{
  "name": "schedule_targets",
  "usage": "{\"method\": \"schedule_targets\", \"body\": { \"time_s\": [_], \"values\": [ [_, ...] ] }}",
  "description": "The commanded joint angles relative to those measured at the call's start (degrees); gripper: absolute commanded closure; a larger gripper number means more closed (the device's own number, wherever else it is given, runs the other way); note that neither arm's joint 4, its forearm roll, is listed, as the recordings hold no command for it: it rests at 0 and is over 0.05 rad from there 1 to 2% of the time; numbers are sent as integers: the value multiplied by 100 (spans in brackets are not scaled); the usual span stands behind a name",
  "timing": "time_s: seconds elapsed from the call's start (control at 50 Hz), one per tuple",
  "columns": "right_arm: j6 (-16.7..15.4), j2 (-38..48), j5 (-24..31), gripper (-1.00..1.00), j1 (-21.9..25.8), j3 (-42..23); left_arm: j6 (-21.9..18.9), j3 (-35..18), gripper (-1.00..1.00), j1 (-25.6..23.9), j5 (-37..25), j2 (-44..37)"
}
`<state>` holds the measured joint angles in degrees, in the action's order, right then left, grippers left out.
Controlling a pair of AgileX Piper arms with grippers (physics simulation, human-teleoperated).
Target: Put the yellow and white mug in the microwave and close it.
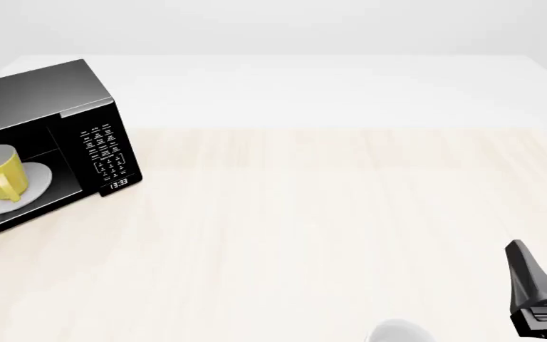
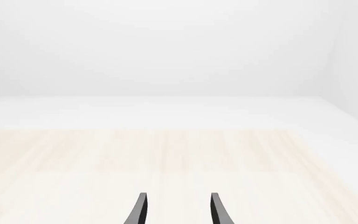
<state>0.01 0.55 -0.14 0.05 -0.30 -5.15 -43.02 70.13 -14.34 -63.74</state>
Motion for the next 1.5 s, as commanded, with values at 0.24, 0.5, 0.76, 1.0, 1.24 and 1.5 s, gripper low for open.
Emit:
{"method": "schedule_targets", "body": {
  "time_s": [0.24, 0.5, 0.76, 1.0, 1.24, 1.5],
  "values": [
    [0, -12, 3, -100, -2, 6, -322, 545, -100, -219, 454, -370],
    [0, -12, 3, -100, -2, 6, -524, 719, -100, -452, 599, -414],
    [1, -10, 3, -100, -1, 6, -630, 794, -100, -751, 666, -421],
    [1, -11, 3, -100, -1, 6, -735, 879, -100, -956, 794, -481],
    [-1, -11, 3, -100, -1, 6, -822, 1036, -100, -1092, 1001, -786],
    [-2, -10, 3, -100, 0, 6, -578, 1015, -100, -1495, 983, -892]
  ]
}}
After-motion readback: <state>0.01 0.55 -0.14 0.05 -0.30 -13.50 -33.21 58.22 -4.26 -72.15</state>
